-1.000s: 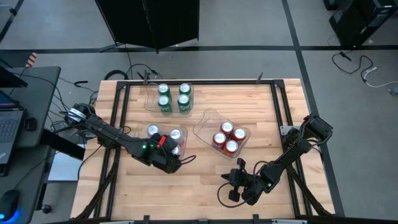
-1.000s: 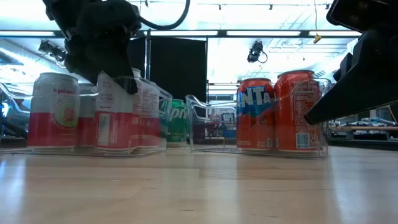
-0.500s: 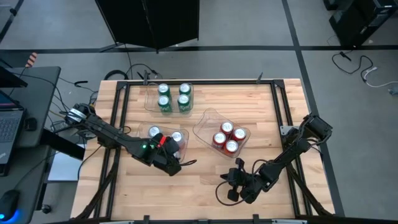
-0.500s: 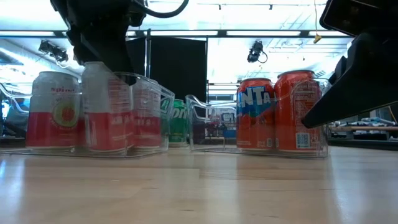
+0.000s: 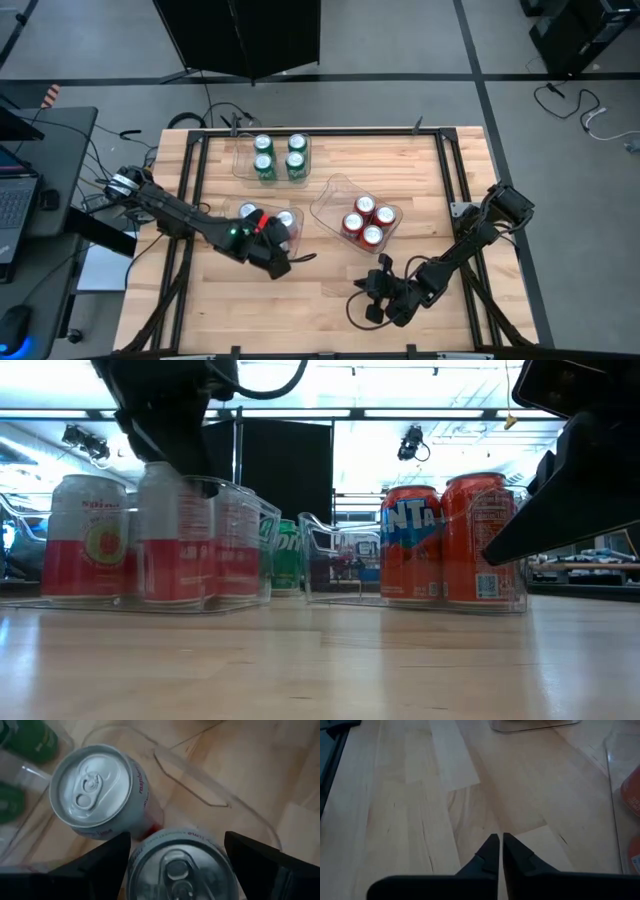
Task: Sort soda cans
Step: Adjust the transparent bin from center to the top right
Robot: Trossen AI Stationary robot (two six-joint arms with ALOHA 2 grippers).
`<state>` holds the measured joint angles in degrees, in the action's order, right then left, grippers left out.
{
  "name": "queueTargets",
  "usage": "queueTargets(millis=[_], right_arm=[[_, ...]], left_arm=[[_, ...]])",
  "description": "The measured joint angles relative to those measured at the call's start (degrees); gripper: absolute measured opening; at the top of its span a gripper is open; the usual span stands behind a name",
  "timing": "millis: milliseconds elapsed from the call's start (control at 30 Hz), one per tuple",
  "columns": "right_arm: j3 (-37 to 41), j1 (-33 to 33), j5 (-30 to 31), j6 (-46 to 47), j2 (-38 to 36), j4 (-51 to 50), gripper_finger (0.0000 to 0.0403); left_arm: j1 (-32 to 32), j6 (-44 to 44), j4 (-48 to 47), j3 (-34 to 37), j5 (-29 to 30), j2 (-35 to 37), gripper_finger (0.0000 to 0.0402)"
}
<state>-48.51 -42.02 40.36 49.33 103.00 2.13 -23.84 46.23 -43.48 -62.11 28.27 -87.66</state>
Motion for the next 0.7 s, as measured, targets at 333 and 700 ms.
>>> queueTargets(millis=[333,700], right_arm=[[-0.02,0.82,-0.42,0.65,0.00,0.83,0.0049],[-0.04,5.20,1.29,1.57,0.02,2.71,0.0101]], left_arm=[[2.69,-5.96,-4.82,-5.42,-0.48,0.00,0.0324],[1.14,-5.35,-19.81,-11.56,7.74,1.98,0.0225]])
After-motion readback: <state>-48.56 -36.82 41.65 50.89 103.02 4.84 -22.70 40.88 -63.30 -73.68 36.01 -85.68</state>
